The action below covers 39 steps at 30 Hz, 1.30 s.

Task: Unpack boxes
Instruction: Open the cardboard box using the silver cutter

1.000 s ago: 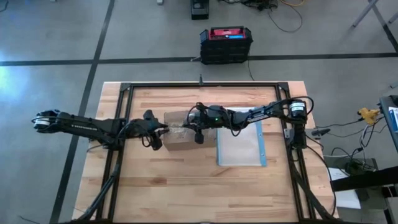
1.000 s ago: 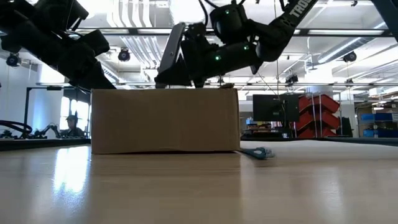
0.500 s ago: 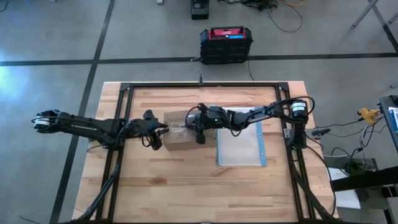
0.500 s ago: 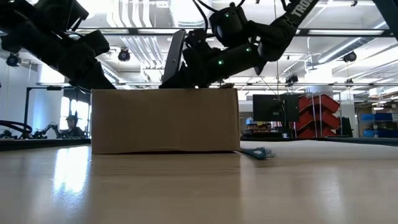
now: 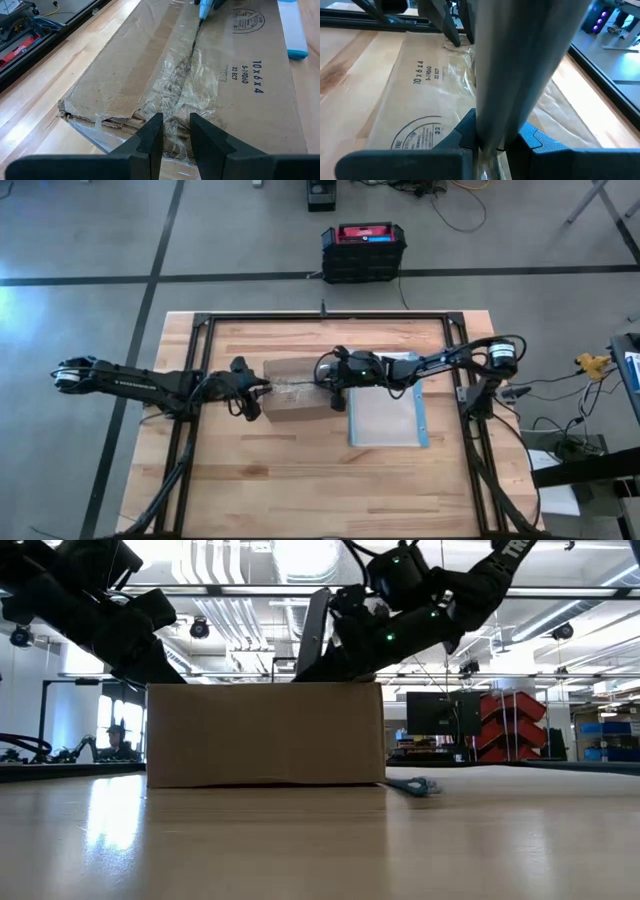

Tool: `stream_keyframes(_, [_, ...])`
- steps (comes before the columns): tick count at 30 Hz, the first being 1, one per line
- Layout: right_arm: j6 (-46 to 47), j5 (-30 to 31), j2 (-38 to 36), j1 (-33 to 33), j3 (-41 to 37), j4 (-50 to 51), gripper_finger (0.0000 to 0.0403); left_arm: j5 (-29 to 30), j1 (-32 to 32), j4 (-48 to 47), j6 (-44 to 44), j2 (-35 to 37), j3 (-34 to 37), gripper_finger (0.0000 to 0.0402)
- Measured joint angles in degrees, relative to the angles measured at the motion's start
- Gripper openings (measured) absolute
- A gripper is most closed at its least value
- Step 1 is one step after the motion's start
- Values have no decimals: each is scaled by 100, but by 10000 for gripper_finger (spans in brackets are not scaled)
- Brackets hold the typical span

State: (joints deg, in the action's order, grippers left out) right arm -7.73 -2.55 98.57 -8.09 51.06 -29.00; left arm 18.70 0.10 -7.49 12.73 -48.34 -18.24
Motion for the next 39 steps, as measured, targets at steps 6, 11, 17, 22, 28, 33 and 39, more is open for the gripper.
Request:
stream_keyframes(6, [-36,142,-529,-8,-402,350,42,-3,0,-17,41,0,0,80])
stream_keyframes(11, [10,254,-998,-16,-662,607,42,-5,0,-26,150,-2,4,80])
stream_keyframes(17, [62,221,-1370,-16,-804,894,42,-33,0,3,181,-18,4,80])
stream_keyframes(22, [44,229,-1498,-16,-805,1139,42,-44,0,18,205,-37,4,80])
stream_keyframes(28, [61,204,-1673,-16,-814,1331,42,-44,-2,37,282,-103,0,80])
stream_keyframes(33, [57,210,-1783,-16,-823,1405,42,-37,-4,93,282,-182,-2,80])
stream_keyframes(39, [41,104,-1701,-21,-834,1120,42,-17,-4,117,202,-188,-4,80])
